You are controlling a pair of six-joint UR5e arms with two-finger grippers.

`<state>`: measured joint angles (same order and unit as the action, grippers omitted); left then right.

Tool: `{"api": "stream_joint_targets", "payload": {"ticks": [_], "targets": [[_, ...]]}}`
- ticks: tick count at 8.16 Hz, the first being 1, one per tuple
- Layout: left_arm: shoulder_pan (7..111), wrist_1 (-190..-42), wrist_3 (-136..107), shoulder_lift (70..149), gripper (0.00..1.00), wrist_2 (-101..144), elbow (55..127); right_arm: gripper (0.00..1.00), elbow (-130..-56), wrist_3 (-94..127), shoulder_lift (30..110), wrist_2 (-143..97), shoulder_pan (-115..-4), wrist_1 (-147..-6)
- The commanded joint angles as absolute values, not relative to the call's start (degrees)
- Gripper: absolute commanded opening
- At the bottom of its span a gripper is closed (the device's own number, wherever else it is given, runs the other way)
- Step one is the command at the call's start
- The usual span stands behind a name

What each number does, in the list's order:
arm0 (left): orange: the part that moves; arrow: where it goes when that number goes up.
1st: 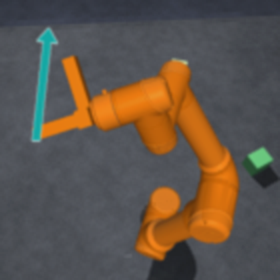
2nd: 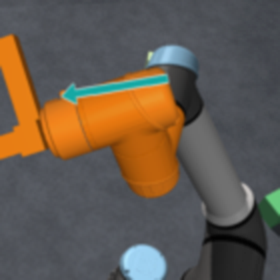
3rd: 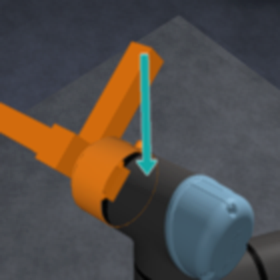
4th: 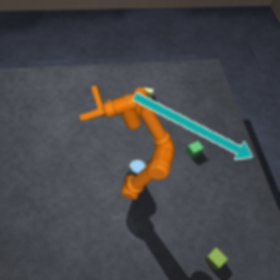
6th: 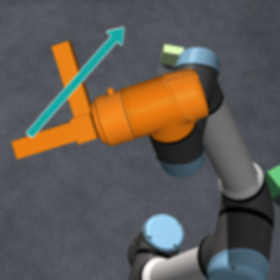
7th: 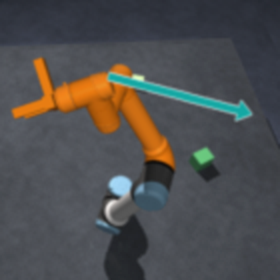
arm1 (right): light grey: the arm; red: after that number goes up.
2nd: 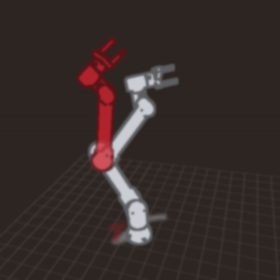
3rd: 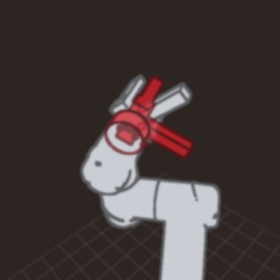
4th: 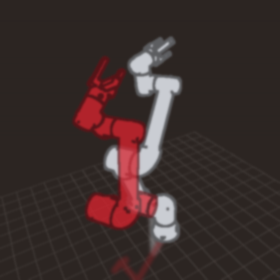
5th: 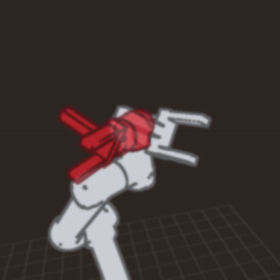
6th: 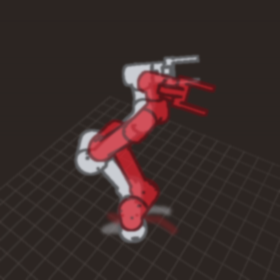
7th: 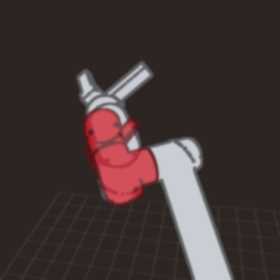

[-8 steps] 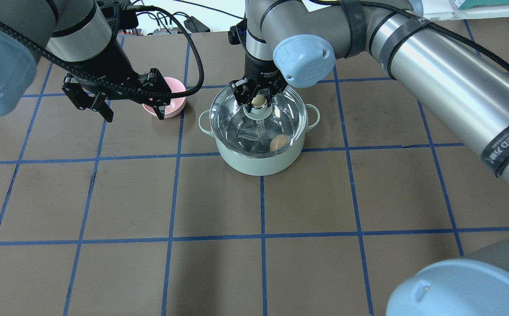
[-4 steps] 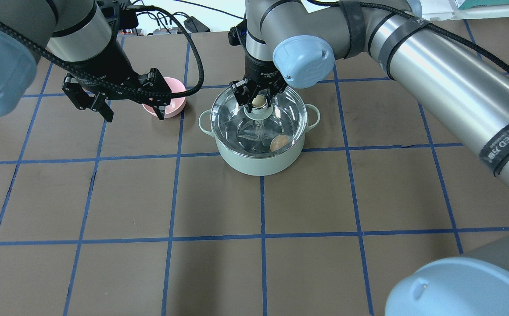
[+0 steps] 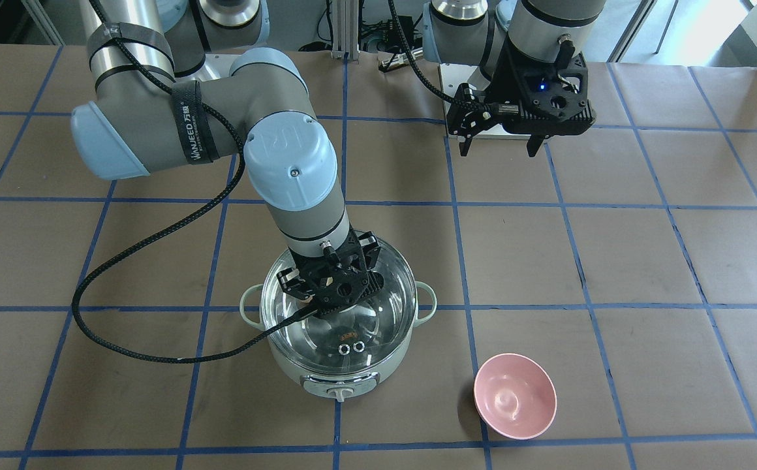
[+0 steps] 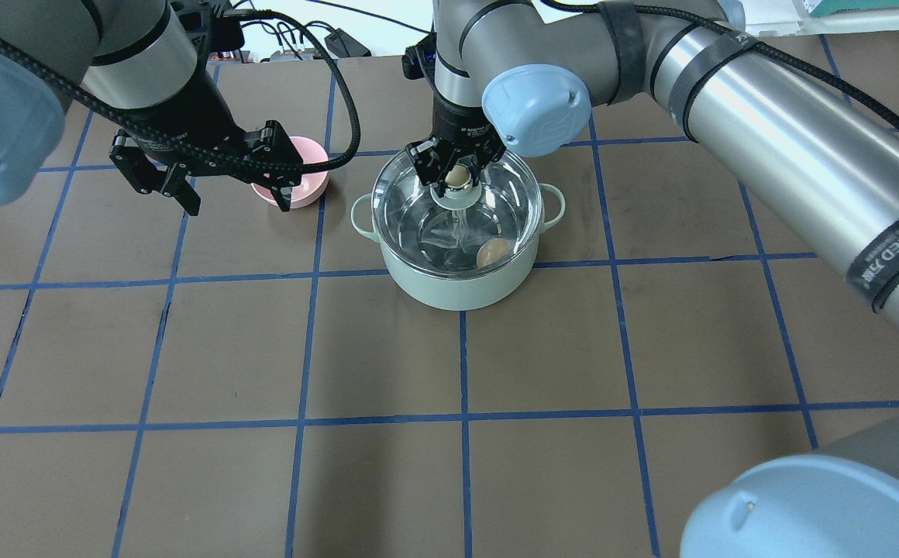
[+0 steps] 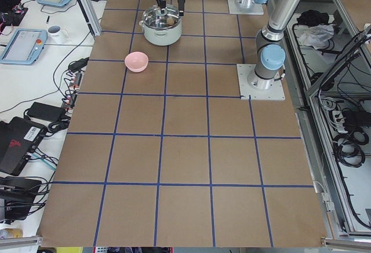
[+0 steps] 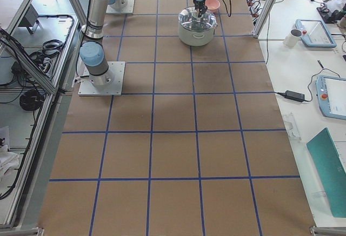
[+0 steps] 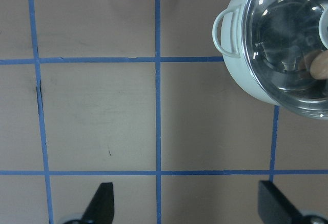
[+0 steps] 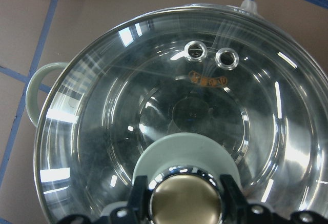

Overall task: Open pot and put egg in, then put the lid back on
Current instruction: 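Lower the glass lid onto the pot with the right gripper and settle it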

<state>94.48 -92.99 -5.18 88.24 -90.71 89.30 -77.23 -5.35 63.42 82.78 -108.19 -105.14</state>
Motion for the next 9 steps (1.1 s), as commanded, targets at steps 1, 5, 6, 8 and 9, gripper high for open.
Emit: {"api": "stream_joint_targets", "payload": {"ticks": [1, 5, 6, 8, 9], "targets": [[94.5, -93.0, -5.2, 88.2, 1.00, -90.7, 89.3, 0.90, -77.3, -5.7, 63.5, 82.4, -108.2, -106.5], [94.5, -93.0, -5.2, 88.2, 1.00, -90.7, 89.3, 1.00, -79.3, -4.7, 64.6, 82.7, -108.1, -106.7], [94.5, -93.0, -5.2, 88.2, 1.00, -90.7, 89.3, 1.00, -79.3, -4.7, 66.7, 83.4, -108.1, -106.4], [94.5, -93.0, -5.2, 88.2, 1.00, -90.7, 89.3, 1.00, -79.5, -4.6, 72.0, 88.9, -106.8, -103.1], [94.5, -93.0, -5.2, 88.2, 1.00, -90.8, 89.3, 1.00, -79.5, -2.9, 74.5, 89.8, -104.0, -100.7]]}}
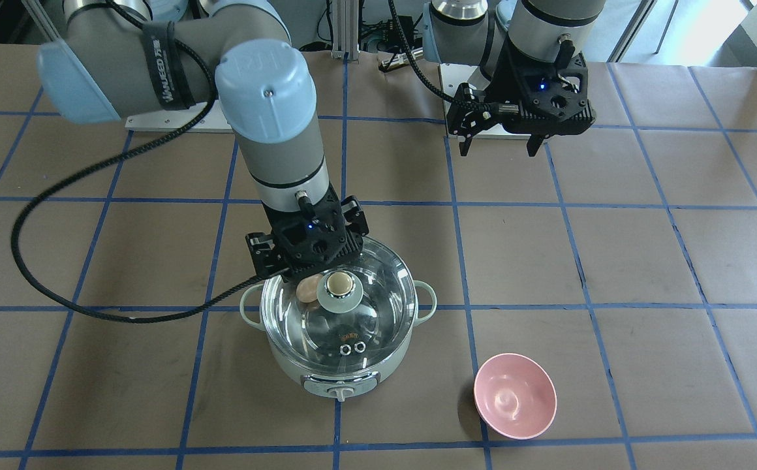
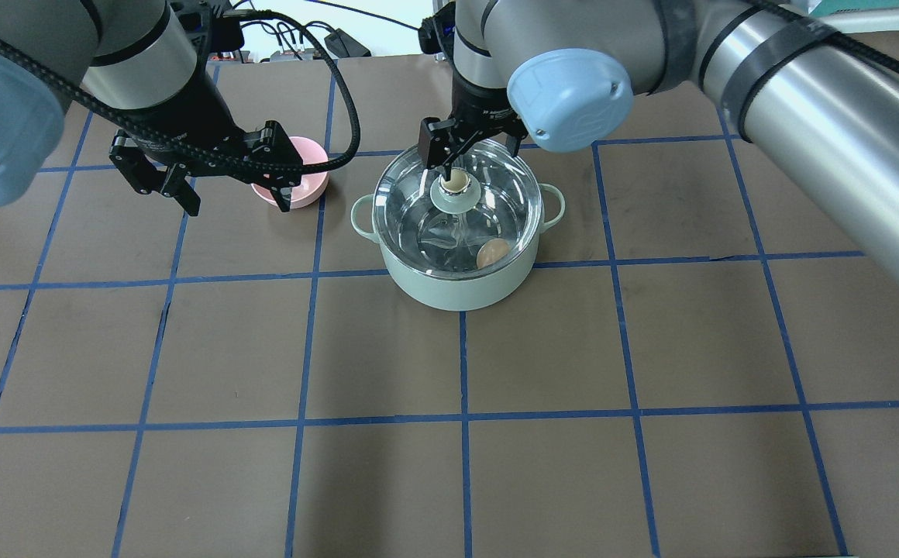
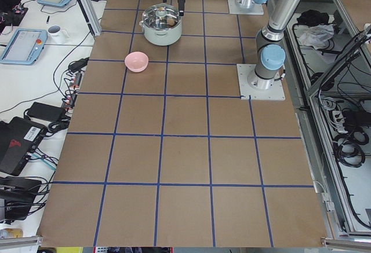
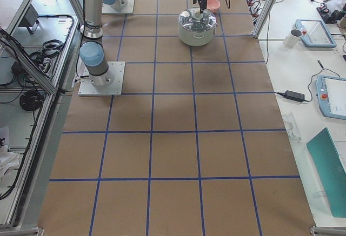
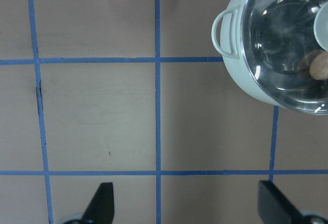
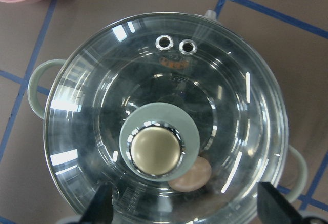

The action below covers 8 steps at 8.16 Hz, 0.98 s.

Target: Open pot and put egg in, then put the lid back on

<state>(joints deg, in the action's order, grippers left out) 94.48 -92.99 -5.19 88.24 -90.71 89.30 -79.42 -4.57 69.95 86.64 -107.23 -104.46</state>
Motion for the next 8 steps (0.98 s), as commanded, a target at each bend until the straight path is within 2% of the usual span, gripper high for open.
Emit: {"api": "stream_joint_targets", "payload": {"ticks": [1, 4, 8], "targets": [[94.4, -93.0, -5.2, 88.3, 1.00, -90.7, 89.3, 1.00, -79.5, -1.9, 77.4, 89.2, -99.3, -97.2], [94.4, -93.0, -5.2, 88.2, 1.00, -90.7, 89.3, 1.00, -79.5, -0.7, 83.7, 90.2, -88.8, -87.1], [94.1, -92.9, -5.2, 88.2, 1.00, -90.7, 89.2, 1.00, -79.9, -0.5, 85.4, 89.9, -87.7, -85.4]]}}
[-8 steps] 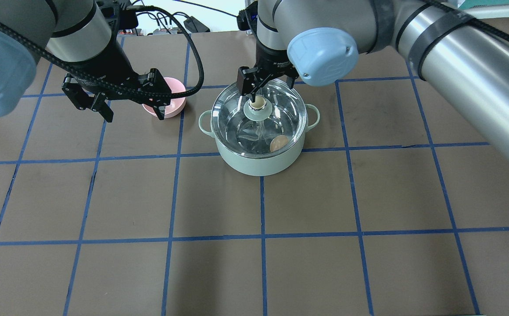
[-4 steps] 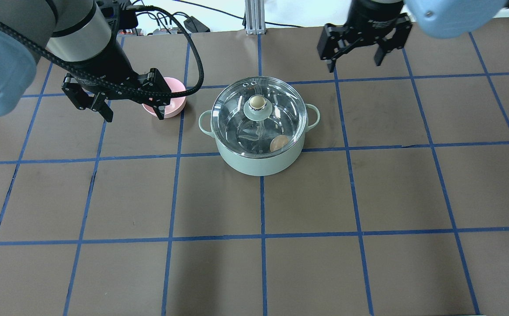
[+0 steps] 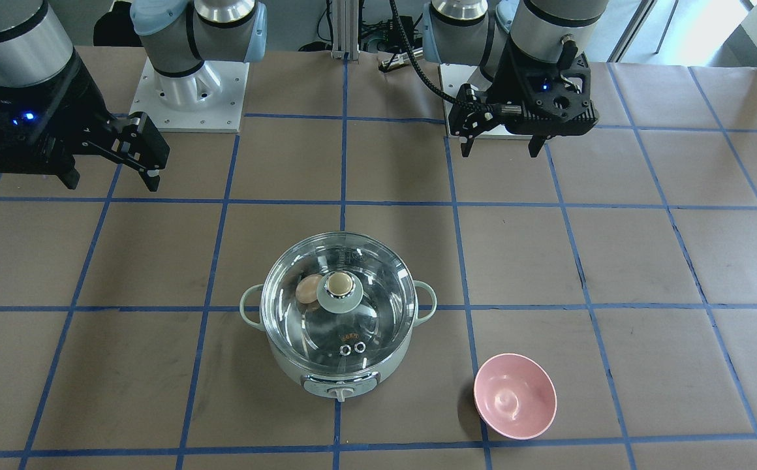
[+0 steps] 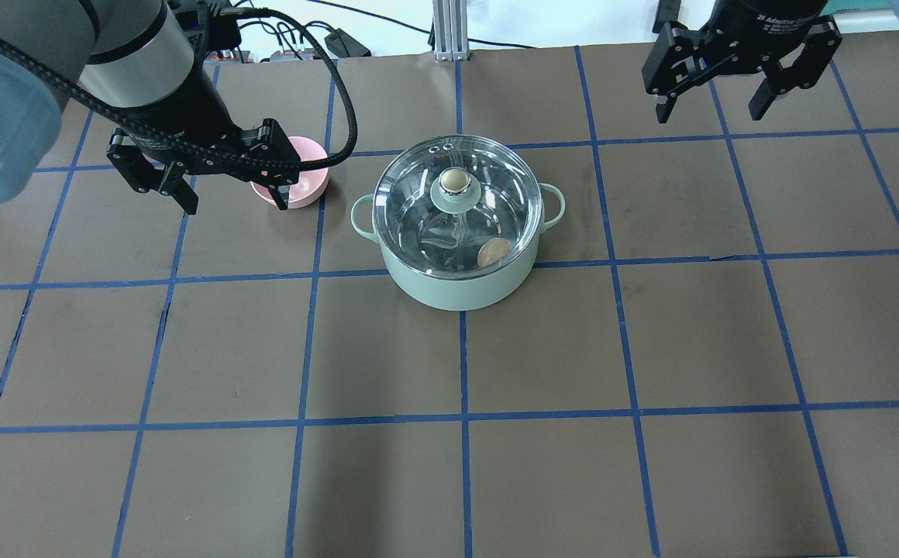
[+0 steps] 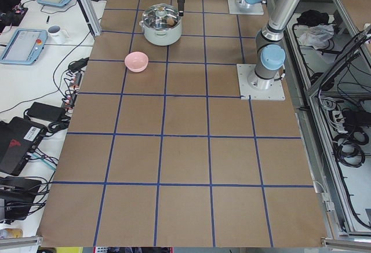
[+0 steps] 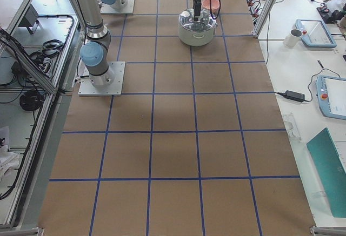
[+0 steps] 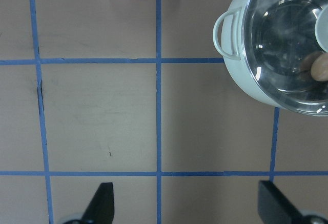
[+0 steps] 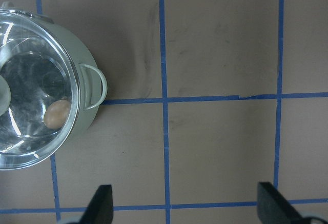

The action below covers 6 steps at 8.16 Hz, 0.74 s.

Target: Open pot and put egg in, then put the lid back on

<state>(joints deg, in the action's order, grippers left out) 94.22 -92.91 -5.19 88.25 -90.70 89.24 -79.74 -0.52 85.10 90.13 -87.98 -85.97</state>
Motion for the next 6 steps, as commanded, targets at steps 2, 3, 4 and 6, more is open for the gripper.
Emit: {"api": "stream_joint_targets", "payload": {"ticks": [2, 3, 4, 6], "targets": [[94.1, -92.9, -5.2, 88.2, 1.00, -90.7, 89.2, 1.00, -80.2, -0.5, 85.4, 90.0, -87.7, -85.3], [94.2, -92.9, -5.2, 88.2, 1.00, -90.7, 89.2, 1.00, -80.4, -0.6, 85.3, 90.0, -87.7, -85.6], [94.1, -92.9, -5.2, 88.2, 1.00, -90.7, 89.2, 1.00, -80.7, -0.6, 85.4, 90.1, -87.7, -85.7], [94.2, -92.9, -5.2, 88.2, 1.00, -90.7, 89.2, 1.00, -81.1, -1.2, 85.4, 90.0, -87.7, -85.5]]}}
